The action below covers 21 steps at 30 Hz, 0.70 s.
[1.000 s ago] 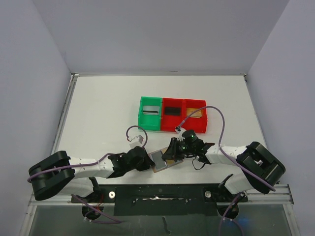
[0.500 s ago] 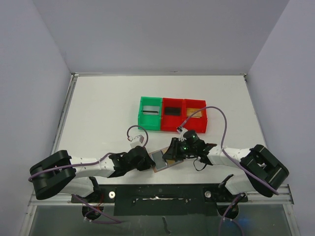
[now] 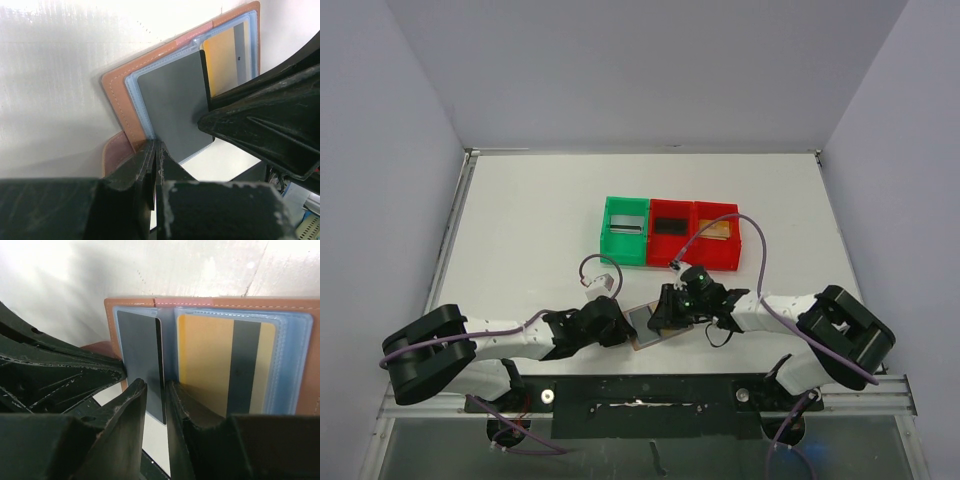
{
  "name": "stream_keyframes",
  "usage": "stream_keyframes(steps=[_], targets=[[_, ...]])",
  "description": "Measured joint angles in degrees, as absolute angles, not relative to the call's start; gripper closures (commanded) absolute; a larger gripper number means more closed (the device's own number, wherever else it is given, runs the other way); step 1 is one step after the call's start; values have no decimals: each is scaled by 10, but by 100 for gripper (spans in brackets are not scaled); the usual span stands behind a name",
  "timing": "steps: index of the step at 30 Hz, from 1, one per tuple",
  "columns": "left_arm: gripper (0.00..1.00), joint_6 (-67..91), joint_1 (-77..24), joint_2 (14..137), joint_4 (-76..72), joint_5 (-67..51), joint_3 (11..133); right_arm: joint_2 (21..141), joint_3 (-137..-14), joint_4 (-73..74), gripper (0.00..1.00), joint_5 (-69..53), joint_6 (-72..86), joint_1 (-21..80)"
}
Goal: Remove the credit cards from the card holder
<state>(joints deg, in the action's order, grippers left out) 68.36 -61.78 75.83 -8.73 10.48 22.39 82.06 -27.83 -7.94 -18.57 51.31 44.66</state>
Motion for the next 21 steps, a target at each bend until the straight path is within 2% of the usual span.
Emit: stream_keyframes(steps=[6,8,10,12,17,21], targets=[[100,683,-618,758,-87,105,224,822,-267,-108,81,-194,527,439],[100,683,-618,758,-87,105,224,820,-257,-122,87,-204,532,430],[100,683,-618,758,-87,105,224,818,-244,-141,89,-218,537,421],[100,683,-618,758,-88,105,224,818,-238,-155,89,-231,544,415],[100,683,-618,759,-88,104,225,818,-222,-200,80,-257,560,409],[100,683,-618,760,-88,103,225,818,-204,-235,84,-276,575,398]])
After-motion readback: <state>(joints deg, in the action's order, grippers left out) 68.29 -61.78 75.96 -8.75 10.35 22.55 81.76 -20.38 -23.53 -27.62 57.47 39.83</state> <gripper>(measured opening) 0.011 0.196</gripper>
